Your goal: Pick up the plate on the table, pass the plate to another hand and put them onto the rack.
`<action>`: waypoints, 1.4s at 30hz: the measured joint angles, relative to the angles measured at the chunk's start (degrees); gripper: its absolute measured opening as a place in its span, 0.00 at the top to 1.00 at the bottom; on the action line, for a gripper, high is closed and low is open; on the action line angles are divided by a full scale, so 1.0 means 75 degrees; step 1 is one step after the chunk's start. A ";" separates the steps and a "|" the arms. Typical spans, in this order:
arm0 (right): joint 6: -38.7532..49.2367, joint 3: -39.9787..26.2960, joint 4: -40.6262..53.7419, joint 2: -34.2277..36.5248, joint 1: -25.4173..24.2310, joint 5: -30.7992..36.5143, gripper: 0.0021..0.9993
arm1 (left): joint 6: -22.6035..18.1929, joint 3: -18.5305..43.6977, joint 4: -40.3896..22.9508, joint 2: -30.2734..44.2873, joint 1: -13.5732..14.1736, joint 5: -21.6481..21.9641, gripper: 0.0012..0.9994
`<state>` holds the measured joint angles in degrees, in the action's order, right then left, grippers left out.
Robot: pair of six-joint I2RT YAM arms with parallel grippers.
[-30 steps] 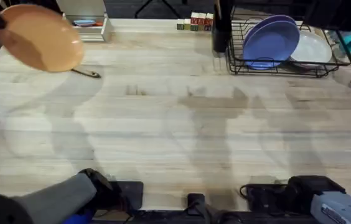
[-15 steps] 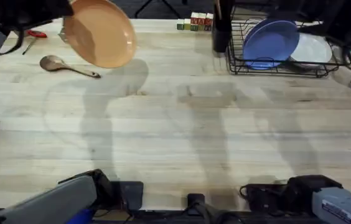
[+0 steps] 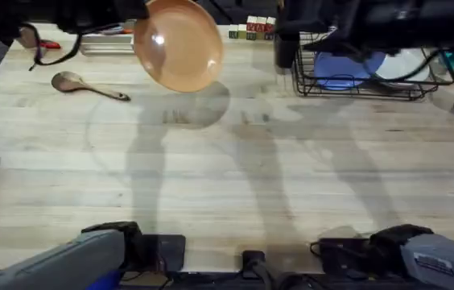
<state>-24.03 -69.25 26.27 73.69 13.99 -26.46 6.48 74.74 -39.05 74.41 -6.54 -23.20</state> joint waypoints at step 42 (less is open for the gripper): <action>-0.0230 -0.0003 -0.1256 0.1740 0.1242 -0.0143 0.61 | 0.0720 0.0000 -0.0004 0.0000 0.0883 -0.0770 0.96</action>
<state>-25.75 -69.28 16.85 86.74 23.31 -27.53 11.88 74.74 -39.08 74.41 0.08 -28.97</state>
